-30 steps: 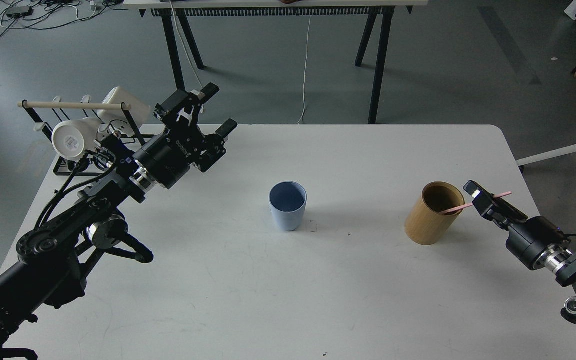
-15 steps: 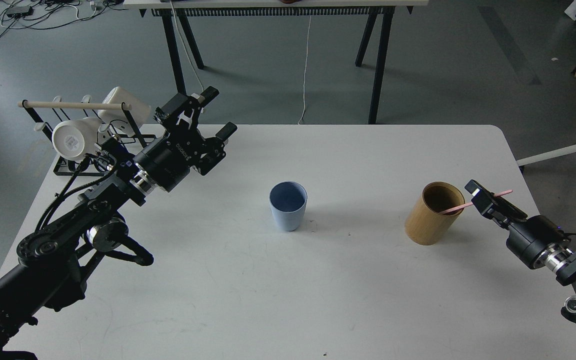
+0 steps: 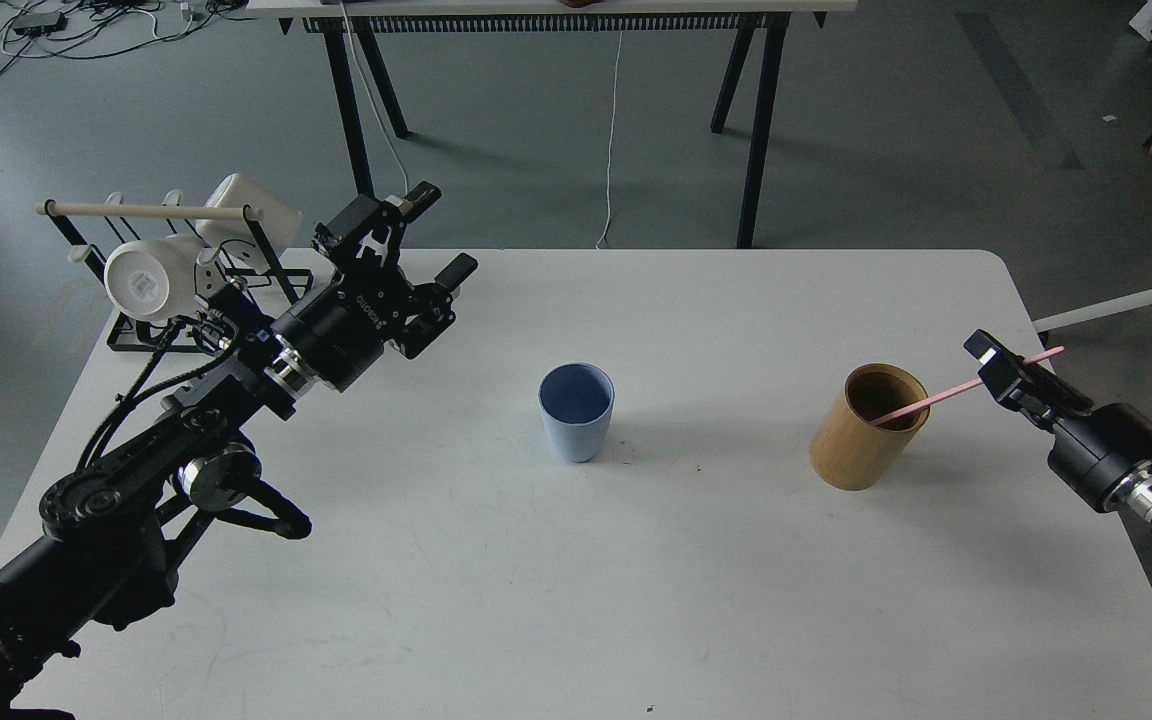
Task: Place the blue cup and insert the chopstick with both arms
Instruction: 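Grasp the pink straw with the right gripper and pull it out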
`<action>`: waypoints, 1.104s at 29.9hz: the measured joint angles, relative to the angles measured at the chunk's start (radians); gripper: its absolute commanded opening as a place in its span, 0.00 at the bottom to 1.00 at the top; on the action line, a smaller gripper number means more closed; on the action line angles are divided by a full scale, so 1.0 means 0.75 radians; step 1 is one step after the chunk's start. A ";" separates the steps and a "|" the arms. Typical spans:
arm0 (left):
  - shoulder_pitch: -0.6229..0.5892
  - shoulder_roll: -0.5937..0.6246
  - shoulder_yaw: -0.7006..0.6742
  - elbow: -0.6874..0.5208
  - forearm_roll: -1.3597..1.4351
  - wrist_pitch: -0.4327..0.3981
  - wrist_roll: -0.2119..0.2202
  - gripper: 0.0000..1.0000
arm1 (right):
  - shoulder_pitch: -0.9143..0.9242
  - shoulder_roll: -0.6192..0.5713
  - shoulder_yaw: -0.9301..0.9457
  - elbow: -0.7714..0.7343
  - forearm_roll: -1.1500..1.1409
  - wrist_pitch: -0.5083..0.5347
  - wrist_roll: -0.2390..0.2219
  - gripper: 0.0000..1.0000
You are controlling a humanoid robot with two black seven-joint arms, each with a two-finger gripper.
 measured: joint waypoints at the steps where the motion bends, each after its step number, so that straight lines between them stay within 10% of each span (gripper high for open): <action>1: 0.000 0.000 0.000 0.000 0.000 0.000 0.000 0.90 | 0.005 -0.009 0.001 0.011 0.000 0.000 0.000 0.00; 24: 0.012 -0.003 -0.001 0.015 0.000 0.000 0.000 0.91 | 0.226 -0.514 0.024 0.484 0.074 0.000 0.000 0.00; 33: 0.013 0.019 -0.018 0.117 -0.017 0.000 0.000 0.91 | 0.505 -0.151 -0.074 0.294 0.014 0.000 0.000 0.00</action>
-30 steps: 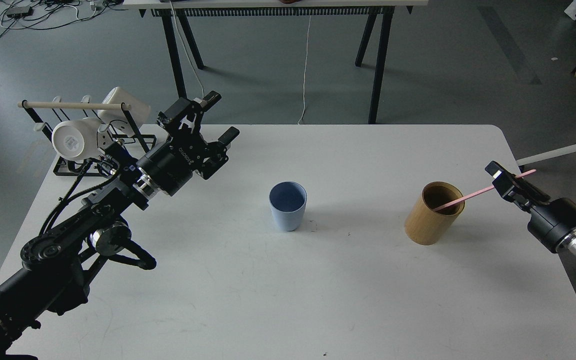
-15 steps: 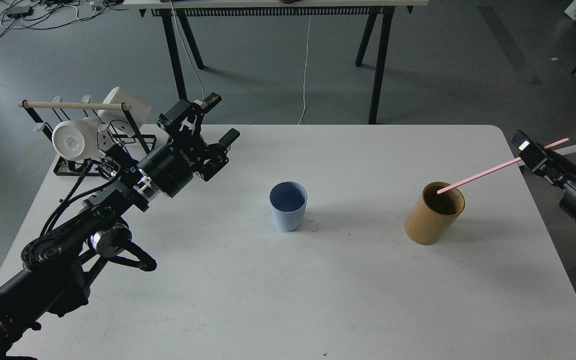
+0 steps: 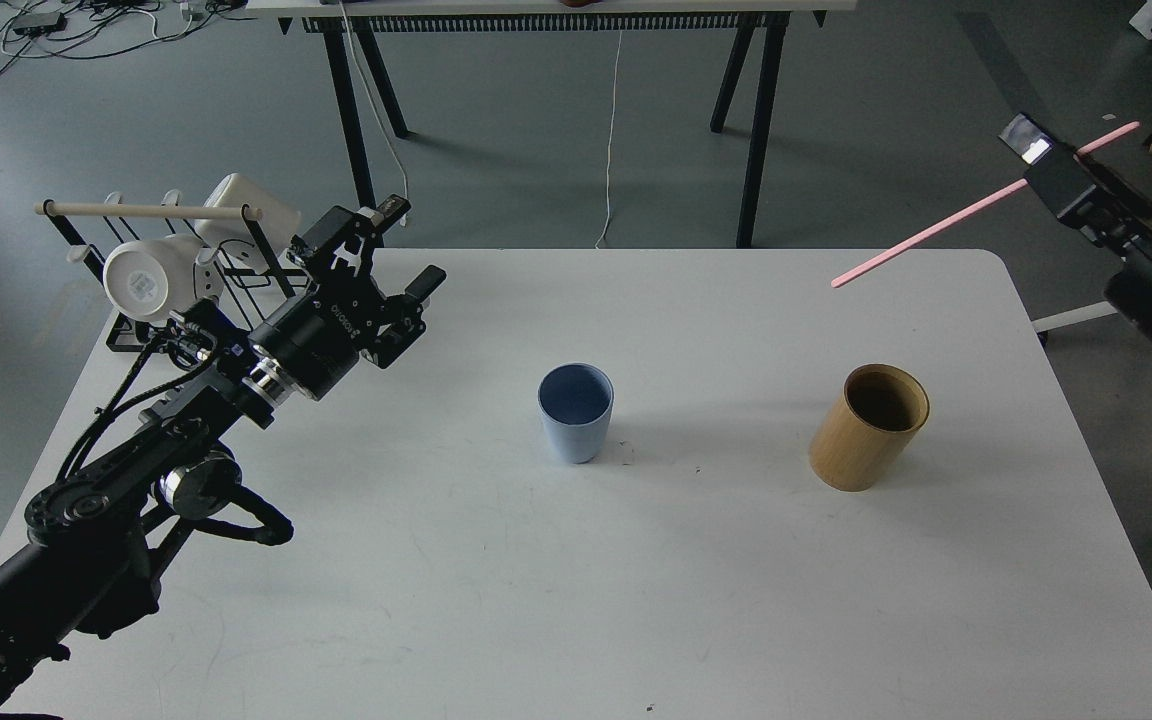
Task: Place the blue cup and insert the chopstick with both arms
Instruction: 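Grasp the pink straw with the right gripper and pull it out, then carry the straw over the blue cup and lower it inside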
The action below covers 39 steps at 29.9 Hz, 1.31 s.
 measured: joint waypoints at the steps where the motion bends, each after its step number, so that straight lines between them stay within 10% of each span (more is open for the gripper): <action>1: 0.000 0.003 0.000 0.005 -0.003 0.000 0.000 0.91 | 0.048 0.070 -0.055 -0.063 -0.011 0.000 0.000 0.00; 12: 0.022 0.012 -0.002 0.062 -0.011 0.000 0.000 0.91 | 0.339 0.678 -0.432 -0.466 -0.020 0.000 0.000 0.00; 39: 0.034 -0.001 -0.023 0.067 -0.017 0.000 0.000 0.92 | 0.400 1.046 -0.652 -0.704 -0.011 0.000 0.000 0.02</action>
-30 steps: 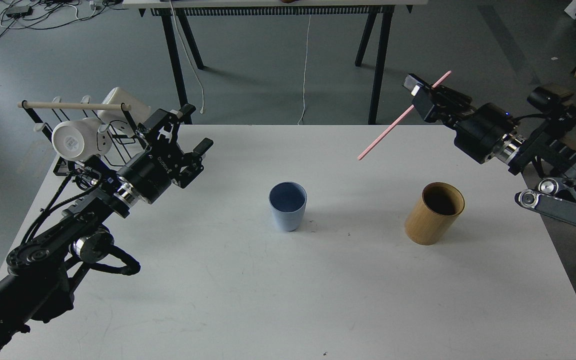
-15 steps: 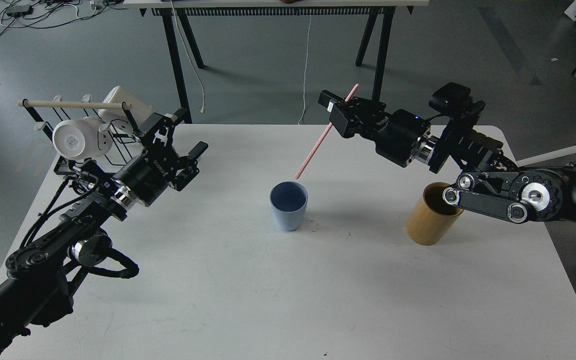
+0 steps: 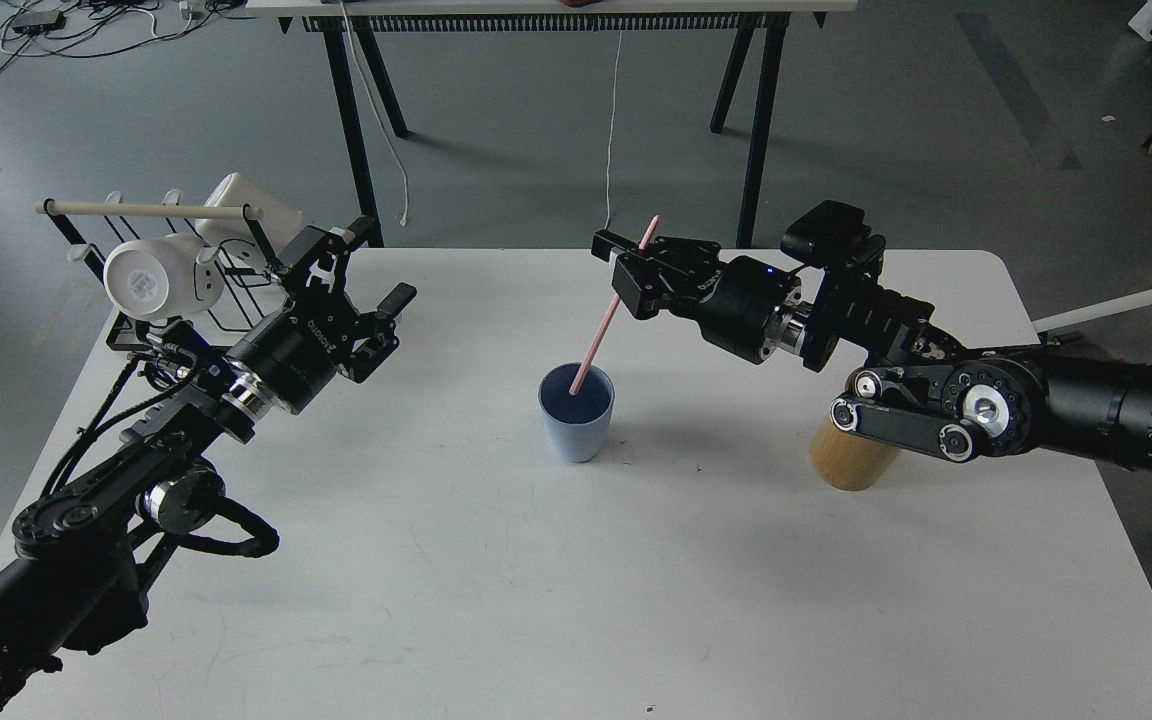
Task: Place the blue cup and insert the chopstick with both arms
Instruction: 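Carry the straw over the blue cup and lower it inside, then release the straw and lift the right gripper away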
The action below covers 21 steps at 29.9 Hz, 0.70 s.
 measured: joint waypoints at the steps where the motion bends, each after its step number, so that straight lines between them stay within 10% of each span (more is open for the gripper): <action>1: 0.000 0.000 0.000 0.000 0.000 0.000 0.000 0.92 | -0.006 0.005 -0.001 -0.009 0.000 0.000 0.000 0.03; 12: 0.001 -0.001 0.000 0.000 -0.002 0.000 0.000 0.92 | -0.040 0.063 -0.001 -0.055 -0.004 0.000 0.000 0.54; 21: -0.002 -0.003 -0.002 0.000 -0.002 0.000 0.000 0.92 | -0.041 0.060 0.018 -0.041 0.004 0.000 0.000 0.75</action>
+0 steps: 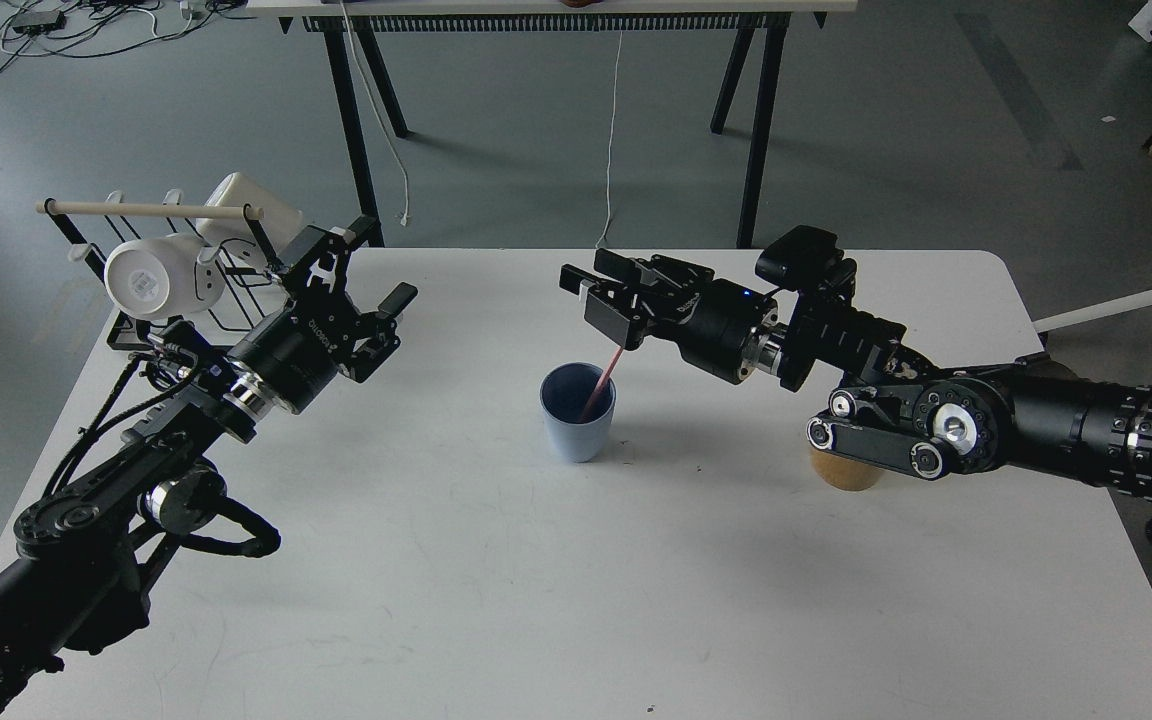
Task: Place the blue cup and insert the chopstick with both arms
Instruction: 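Release the straw and lift the right gripper away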
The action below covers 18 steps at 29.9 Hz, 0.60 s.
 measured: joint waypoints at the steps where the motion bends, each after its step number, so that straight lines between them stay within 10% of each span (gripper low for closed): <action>1: -0.001 0.000 0.000 0.000 0.000 0.000 0.000 0.92 | 0.001 -0.002 0.005 0.001 0.001 0.000 0.000 0.75; 18: -0.011 -0.003 -0.055 -0.020 -0.058 0.000 0.000 0.92 | 0.022 -0.369 0.389 0.251 0.452 0.000 0.000 0.83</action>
